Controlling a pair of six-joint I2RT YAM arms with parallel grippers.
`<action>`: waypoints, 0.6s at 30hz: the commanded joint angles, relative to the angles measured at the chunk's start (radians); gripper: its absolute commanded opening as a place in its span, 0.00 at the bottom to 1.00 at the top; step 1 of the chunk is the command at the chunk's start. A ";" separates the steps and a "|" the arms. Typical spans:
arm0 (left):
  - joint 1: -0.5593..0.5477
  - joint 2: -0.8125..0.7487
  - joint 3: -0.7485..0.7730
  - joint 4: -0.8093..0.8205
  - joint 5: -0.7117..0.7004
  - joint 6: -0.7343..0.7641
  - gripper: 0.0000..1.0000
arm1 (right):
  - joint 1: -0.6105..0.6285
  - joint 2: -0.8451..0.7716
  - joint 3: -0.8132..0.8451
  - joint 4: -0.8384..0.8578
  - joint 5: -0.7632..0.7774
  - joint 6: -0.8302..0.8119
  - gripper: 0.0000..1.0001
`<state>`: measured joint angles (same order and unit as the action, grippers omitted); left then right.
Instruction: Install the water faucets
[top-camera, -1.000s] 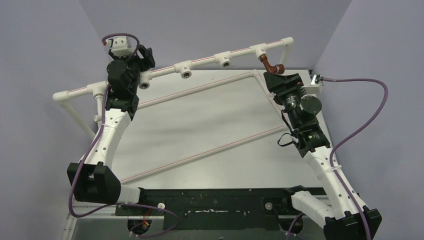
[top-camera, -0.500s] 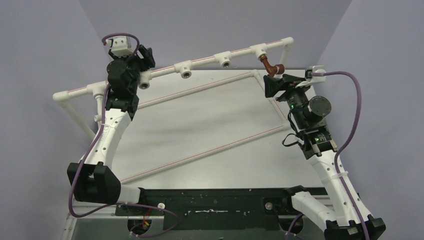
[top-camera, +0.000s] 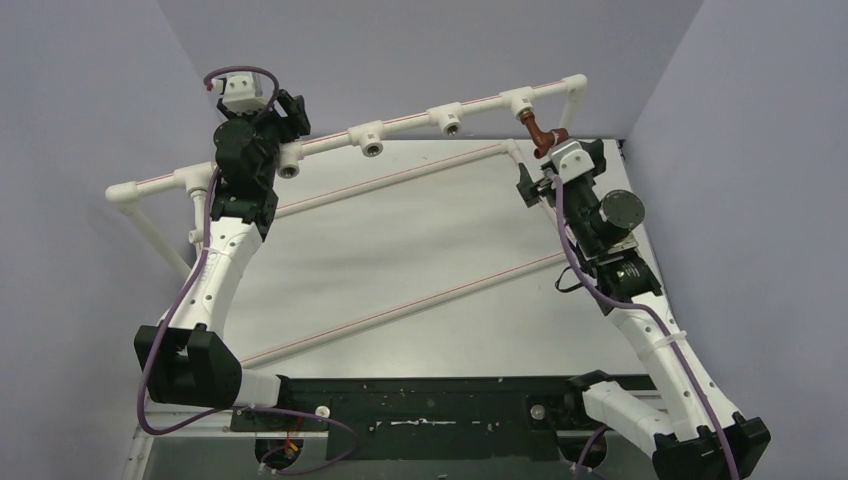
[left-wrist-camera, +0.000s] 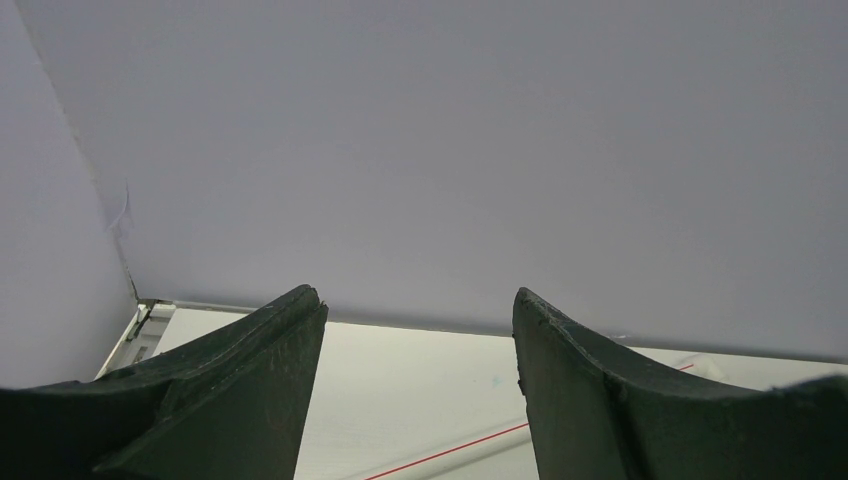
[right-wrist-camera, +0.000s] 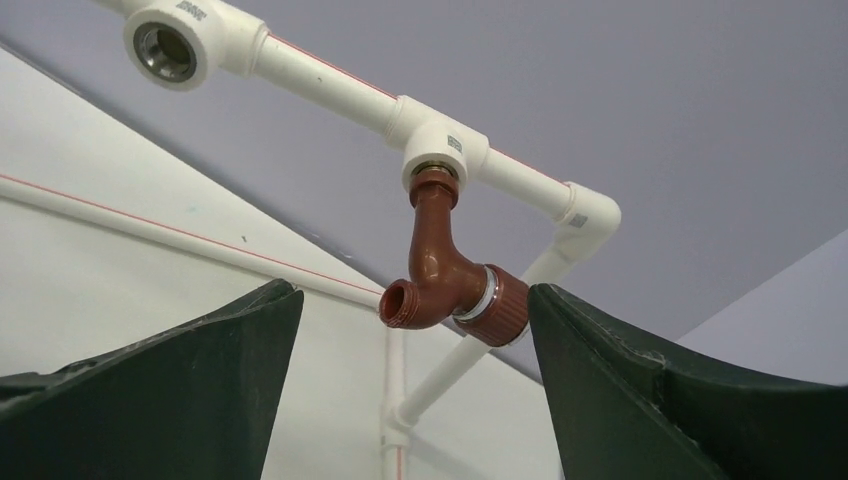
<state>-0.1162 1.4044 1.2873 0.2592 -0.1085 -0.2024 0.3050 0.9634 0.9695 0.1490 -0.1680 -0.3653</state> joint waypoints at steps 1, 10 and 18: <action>-0.008 0.083 -0.064 -0.219 0.014 0.020 0.66 | 0.025 0.020 0.016 0.059 -0.016 -0.263 0.86; -0.008 0.084 -0.065 -0.218 0.015 0.020 0.66 | 0.099 0.111 0.053 0.058 0.140 -0.531 0.90; -0.008 0.087 -0.062 -0.220 0.013 0.021 0.66 | 0.138 0.192 0.050 0.175 0.344 -0.673 0.84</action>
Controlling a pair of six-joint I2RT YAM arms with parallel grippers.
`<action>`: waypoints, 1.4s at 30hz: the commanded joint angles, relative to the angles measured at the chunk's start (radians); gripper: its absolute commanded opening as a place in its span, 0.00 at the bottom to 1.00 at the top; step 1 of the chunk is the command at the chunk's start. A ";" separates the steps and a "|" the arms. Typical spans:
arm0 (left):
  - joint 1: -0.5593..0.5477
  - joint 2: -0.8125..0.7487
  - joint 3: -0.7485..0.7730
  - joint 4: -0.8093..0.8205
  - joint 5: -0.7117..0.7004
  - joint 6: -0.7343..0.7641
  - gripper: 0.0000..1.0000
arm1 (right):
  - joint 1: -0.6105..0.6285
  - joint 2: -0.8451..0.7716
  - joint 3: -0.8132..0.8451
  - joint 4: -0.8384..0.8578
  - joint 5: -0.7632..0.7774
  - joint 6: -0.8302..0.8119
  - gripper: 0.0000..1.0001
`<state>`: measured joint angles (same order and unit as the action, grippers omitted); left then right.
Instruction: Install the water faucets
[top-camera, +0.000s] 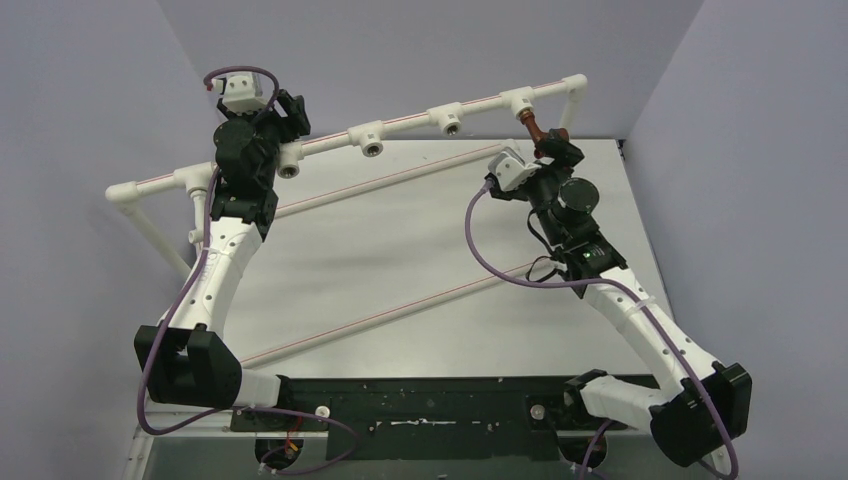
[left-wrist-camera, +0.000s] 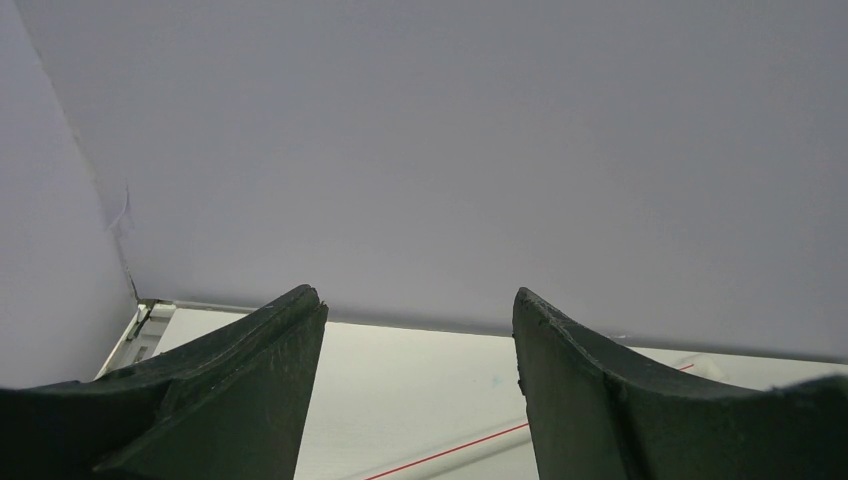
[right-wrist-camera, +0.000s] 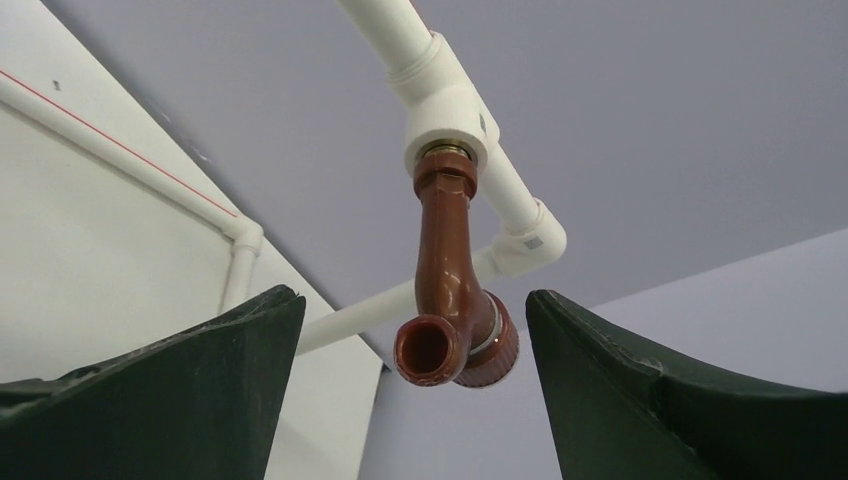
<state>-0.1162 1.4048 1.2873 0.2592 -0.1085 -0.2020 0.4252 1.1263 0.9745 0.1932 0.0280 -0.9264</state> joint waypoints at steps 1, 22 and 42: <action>-0.007 0.088 -0.063 -0.220 0.013 0.021 0.66 | 0.019 0.038 0.045 0.146 0.162 -0.118 0.83; -0.004 0.092 -0.061 -0.220 0.018 0.018 0.66 | 0.018 0.099 0.132 0.138 0.160 0.188 0.00; 0.002 0.092 -0.060 -0.218 0.032 0.010 0.66 | -0.093 0.046 0.189 0.088 -0.104 1.108 0.00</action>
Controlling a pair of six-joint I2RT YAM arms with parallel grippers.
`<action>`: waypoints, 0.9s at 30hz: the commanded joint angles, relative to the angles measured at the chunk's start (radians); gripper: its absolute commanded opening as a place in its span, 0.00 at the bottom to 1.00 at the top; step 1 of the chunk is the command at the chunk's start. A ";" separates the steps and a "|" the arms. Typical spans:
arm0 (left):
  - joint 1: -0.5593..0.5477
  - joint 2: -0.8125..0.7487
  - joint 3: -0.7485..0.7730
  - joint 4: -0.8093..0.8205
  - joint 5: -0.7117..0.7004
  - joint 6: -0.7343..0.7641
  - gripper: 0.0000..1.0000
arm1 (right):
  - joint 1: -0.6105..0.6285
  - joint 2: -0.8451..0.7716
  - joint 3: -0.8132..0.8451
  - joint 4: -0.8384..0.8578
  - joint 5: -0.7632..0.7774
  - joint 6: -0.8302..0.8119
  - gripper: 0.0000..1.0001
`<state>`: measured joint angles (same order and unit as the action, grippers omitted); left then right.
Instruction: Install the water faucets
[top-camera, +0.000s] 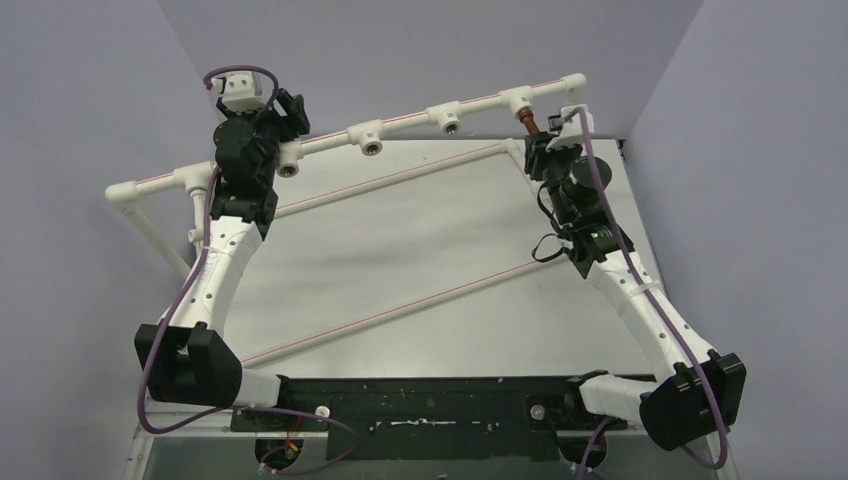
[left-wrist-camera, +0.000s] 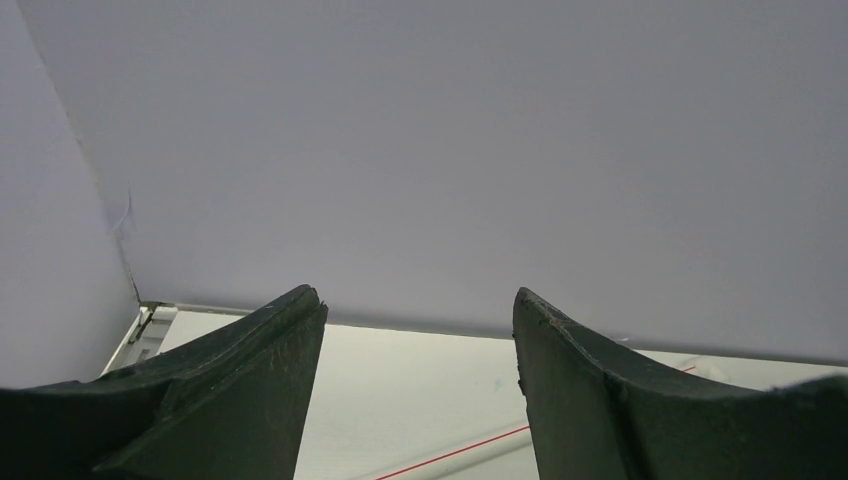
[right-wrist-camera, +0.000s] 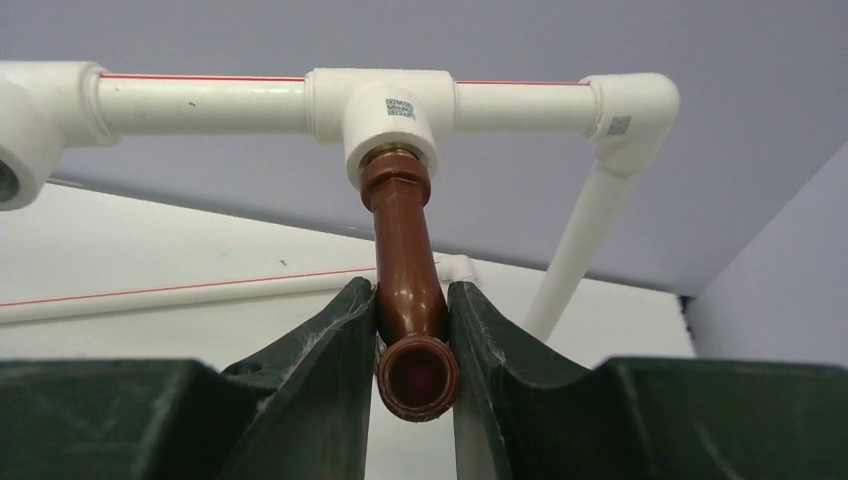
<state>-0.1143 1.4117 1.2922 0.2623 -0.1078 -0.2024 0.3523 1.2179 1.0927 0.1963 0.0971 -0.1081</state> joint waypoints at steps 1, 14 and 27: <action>0.000 0.085 -0.064 -0.221 0.032 0.009 0.66 | -0.033 -0.046 0.076 0.078 -0.195 0.330 0.00; -0.002 0.077 -0.066 -0.220 0.033 0.011 0.66 | -0.105 -0.038 0.099 0.091 -0.376 0.893 0.00; -0.008 0.075 -0.066 -0.223 0.029 0.017 0.66 | -0.114 -0.071 -0.138 0.410 -0.320 1.464 0.00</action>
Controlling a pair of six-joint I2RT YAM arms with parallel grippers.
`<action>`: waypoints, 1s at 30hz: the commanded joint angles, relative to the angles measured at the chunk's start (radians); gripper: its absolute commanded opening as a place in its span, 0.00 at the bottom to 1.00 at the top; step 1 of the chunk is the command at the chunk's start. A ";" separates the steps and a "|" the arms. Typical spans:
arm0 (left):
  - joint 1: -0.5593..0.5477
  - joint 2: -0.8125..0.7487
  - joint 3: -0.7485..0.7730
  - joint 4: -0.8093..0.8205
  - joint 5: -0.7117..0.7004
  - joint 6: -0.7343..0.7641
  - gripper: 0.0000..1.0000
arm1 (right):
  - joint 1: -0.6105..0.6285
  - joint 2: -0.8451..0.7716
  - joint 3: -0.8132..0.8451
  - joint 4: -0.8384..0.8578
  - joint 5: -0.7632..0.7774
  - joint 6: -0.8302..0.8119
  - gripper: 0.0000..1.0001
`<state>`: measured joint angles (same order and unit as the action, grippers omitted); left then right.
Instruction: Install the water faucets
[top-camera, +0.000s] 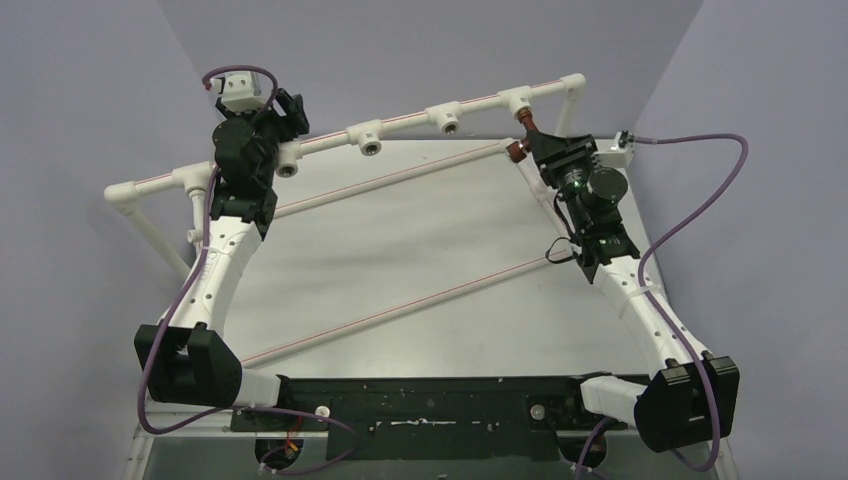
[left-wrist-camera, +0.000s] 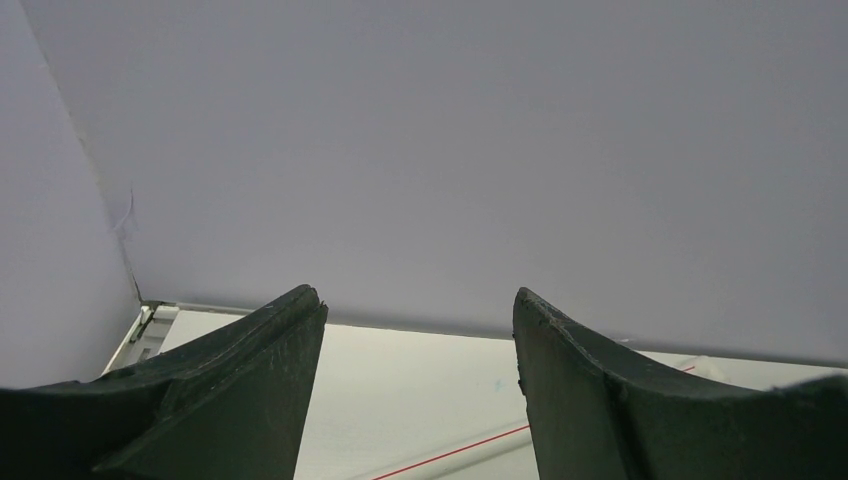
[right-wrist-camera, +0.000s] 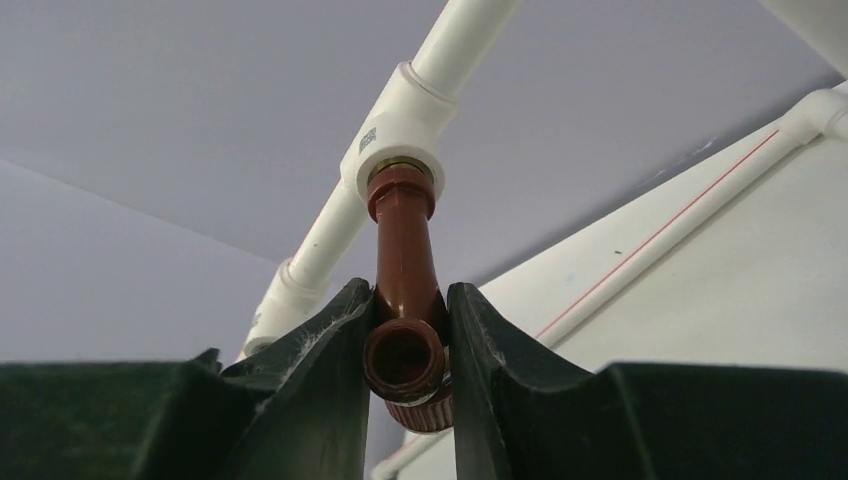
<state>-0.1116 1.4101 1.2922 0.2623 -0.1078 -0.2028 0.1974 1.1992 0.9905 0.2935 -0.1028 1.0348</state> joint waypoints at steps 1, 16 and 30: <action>-0.012 0.077 -0.066 -0.223 0.028 0.017 0.66 | 0.041 -0.050 -0.050 0.334 -0.110 0.359 0.00; -0.014 0.082 -0.063 -0.227 0.030 0.019 0.66 | 0.057 -0.019 -0.132 0.493 -0.070 0.617 0.00; -0.015 0.082 -0.063 -0.229 0.026 0.023 0.66 | 0.058 -0.092 -0.095 0.309 -0.080 0.446 0.65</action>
<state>-0.1173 1.4090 1.2922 0.2584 -0.1085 -0.2028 0.2138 1.1728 0.8265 0.5556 -0.0689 1.4994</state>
